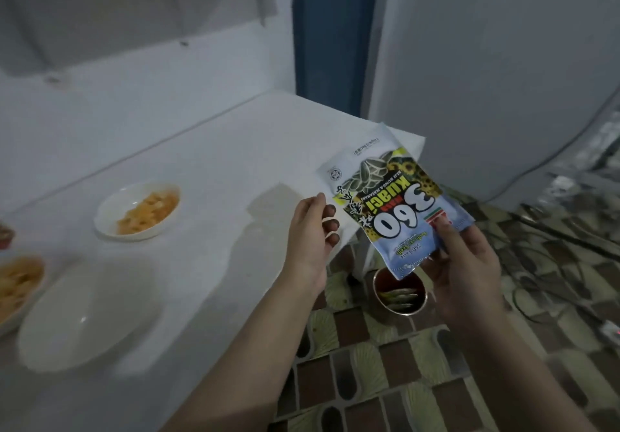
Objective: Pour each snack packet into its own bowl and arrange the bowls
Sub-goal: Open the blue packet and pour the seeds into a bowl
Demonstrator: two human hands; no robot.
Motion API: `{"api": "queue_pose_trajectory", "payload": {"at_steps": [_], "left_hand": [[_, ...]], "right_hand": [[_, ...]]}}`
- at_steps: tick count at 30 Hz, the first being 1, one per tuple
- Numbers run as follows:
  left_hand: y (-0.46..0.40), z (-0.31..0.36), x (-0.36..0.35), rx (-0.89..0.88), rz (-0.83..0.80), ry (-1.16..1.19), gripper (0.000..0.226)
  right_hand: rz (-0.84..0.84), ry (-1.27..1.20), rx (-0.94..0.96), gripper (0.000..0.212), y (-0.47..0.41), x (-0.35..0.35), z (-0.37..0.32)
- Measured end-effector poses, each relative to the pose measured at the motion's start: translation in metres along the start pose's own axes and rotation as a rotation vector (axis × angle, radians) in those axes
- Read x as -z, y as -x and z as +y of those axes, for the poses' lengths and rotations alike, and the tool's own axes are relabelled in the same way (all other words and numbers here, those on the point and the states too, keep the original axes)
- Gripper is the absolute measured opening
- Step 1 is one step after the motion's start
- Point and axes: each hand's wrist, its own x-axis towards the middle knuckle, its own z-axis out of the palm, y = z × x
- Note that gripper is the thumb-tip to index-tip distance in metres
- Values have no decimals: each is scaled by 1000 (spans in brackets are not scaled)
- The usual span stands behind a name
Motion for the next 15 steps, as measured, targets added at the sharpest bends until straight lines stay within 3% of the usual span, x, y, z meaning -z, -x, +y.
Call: {"api": "queue_pose_trajectory", "payload": {"at_steps": [15], "left_hand": [[-153,-157,-124,243,-194,-407,12]], "right_hand": [[499,44,-74,19,-159,145,44]]}}
